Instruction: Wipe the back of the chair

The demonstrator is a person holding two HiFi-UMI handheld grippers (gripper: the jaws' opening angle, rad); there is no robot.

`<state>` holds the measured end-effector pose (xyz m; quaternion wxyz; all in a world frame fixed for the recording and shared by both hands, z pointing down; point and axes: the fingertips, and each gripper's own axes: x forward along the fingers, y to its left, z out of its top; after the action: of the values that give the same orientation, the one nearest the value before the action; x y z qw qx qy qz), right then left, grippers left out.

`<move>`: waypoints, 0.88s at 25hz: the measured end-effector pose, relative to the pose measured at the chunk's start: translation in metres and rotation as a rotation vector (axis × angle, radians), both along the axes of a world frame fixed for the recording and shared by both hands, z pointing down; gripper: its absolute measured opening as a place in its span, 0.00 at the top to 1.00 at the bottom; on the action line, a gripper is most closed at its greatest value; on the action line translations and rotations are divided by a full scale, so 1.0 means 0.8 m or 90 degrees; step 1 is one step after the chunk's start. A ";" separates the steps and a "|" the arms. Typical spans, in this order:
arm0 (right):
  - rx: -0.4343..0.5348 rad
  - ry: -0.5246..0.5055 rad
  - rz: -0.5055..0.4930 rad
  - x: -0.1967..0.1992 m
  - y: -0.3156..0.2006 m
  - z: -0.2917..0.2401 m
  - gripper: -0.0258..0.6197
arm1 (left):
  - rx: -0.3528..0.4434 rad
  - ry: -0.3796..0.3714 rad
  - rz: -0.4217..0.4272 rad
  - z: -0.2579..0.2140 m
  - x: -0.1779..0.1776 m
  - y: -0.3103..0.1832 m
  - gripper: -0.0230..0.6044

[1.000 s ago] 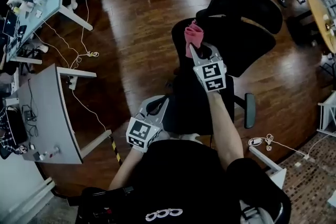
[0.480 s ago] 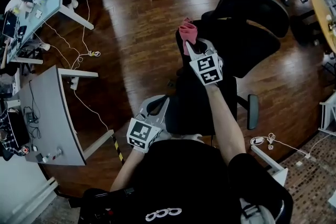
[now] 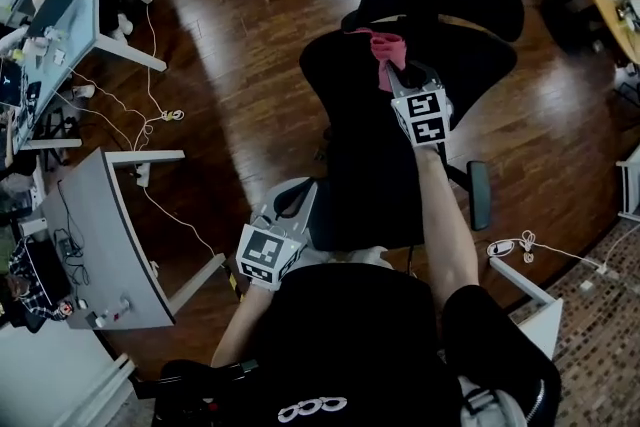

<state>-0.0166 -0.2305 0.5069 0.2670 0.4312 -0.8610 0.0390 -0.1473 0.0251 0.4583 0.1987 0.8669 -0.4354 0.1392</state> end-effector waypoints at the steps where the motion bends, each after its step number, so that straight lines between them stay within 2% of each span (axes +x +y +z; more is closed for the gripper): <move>1: 0.000 0.002 0.018 0.022 -0.003 0.001 0.84 | -0.001 -0.002 0.008 0.000 0.007 -0.001 0.98; 14: -0.003 0.014 0.219 0.298 -0.035 0.006 0.84 | -0.007 -0.020 0.073 0.001 0.118 -0.010 0.98; 19: -0.009 0.020 0.316 0.387 -0.035 0.013 0.84 | -0.009 -0.027 0.074 -0.001 0.133 -0.005 0.98; 22: -0.016 0.022 0.358 0.413 -0.034 0.024 0.84 | -0.008 -0.030 0.065 0.000 0.132 -0.004 0.98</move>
<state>0.3135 -0.2580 0.5258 0.2656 0.6506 -0.7020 0.1152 -0.0414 0.0217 0.4579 0.1863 0.8834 -0.3940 0.1721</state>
